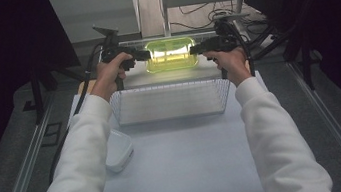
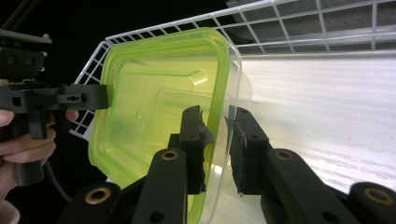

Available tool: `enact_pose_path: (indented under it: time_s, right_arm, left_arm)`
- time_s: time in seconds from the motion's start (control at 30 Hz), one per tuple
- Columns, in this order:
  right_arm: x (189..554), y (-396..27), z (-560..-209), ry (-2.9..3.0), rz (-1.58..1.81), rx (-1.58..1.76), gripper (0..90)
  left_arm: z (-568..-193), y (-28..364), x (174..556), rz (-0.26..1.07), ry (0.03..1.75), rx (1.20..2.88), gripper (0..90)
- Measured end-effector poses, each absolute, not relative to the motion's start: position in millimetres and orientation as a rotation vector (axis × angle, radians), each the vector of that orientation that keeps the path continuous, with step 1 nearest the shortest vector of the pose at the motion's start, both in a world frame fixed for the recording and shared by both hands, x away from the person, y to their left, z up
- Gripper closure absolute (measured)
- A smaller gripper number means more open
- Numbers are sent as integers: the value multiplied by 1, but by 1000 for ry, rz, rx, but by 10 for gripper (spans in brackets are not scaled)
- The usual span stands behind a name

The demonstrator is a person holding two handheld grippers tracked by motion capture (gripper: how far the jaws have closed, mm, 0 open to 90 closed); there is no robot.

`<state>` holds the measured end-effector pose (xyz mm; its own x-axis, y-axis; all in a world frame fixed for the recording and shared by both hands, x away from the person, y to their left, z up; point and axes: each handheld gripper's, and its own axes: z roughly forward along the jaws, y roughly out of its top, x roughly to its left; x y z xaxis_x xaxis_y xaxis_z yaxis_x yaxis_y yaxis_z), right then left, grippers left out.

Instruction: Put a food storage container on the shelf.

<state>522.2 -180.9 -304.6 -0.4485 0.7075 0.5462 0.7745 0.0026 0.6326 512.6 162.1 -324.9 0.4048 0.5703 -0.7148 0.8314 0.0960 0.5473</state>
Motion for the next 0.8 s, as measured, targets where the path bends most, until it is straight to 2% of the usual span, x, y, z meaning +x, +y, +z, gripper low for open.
enact_pose_path:
  time_s: [0.43, 0.8]
  right_arm:
    - [533, -175, -307, -2141, -1393, -1710, 723]
    - [533, -173, -309, -2122, -1399, -1763, 710]
  left_arm:
    - [-333, 164, 527, -356, 1328, 1554, 757]
    - [-337, 162, 529, -331, 1327, 1549, 723]
